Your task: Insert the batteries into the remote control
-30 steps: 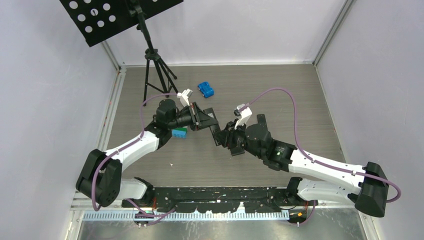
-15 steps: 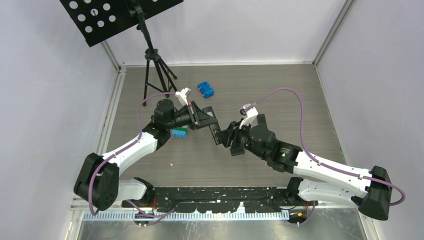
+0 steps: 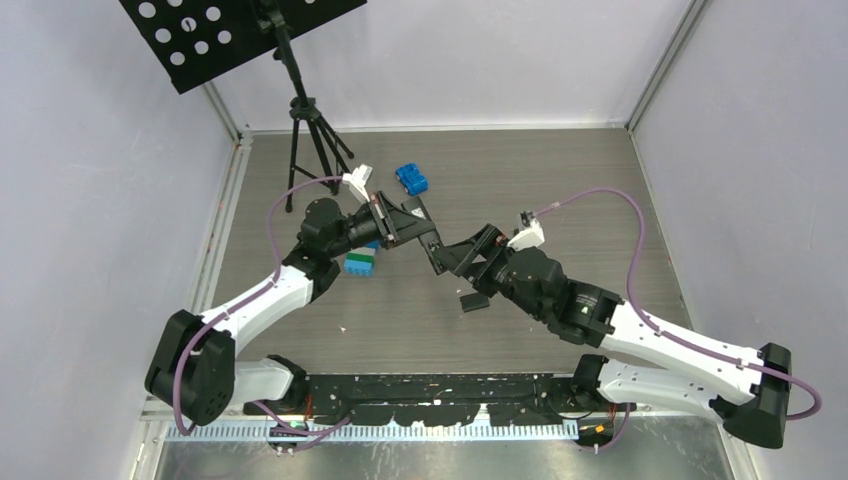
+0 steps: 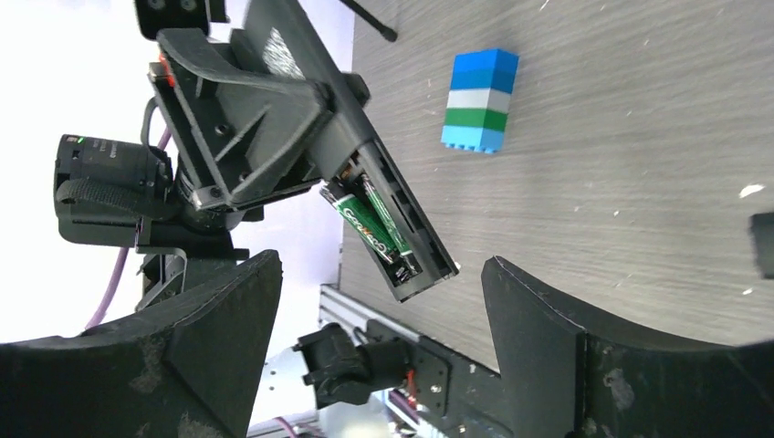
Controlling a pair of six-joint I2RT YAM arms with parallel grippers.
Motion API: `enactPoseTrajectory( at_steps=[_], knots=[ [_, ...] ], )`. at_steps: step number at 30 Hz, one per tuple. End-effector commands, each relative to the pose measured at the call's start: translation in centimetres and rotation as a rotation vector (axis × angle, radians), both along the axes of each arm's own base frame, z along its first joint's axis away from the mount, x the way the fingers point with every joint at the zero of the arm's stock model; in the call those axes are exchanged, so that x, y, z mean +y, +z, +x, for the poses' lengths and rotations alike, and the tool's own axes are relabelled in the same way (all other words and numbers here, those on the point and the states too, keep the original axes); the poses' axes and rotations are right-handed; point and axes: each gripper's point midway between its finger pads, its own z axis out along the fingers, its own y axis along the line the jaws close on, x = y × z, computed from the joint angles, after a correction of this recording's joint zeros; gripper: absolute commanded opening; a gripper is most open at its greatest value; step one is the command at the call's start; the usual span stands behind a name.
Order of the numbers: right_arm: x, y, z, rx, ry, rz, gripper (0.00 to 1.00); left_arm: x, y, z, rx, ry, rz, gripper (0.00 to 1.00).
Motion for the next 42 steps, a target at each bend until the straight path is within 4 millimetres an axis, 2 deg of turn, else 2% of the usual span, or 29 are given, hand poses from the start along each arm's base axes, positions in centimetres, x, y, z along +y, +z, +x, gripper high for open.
enactPoseTrajectory(
  at_steps=[1,4,10,14,19,24,37,42],
  knots=[
    [2.7,1.8,-0.1,0.093,0.016,0.204,0.86,0.5,3.8,0.2,-0.088,0.041,-0.097,0.00],
    [3.9,1.9,0.2,0.122,0.027,0.244,0.86,0.5,4.1,0.4,-0.066,0.049,-0.092,0.00],
    [4.9,2.9,1.0,0.105,0.012,0.312,0.87,0.6,4.1,0.1,-0.043,0.047,-0.087,0.00],
    [5.4,2.7,1.3,0.122,0.004,0.324,0.85,0.6,4.2,-0.1,-0.044,0.043,-0.091,0.00],
    [4.9,3.1,1.7,0.113,-0.027,0.386,0.79,0.7,4.2,-0.3,-0.053,0.038,-0.091,0.00],
    [3.9,3.9,1.9,0.073,-0.050,0.422,0.79,0.8,4.0,-0.4,-0.056,0.037,-0.087,0.00],
    [3.1,3.3,2.3,0.100,-0.081,0.450,0.79,0.9,5.0,-1.1,-0.112,0.020,-0.109,0.00],
    [3.1,3.3,2.5,0.103,-0.075,0.456,0.74,0.9,5.4,-1.7,-0.150,-0.002,-0.120,0.00]
  ],
)
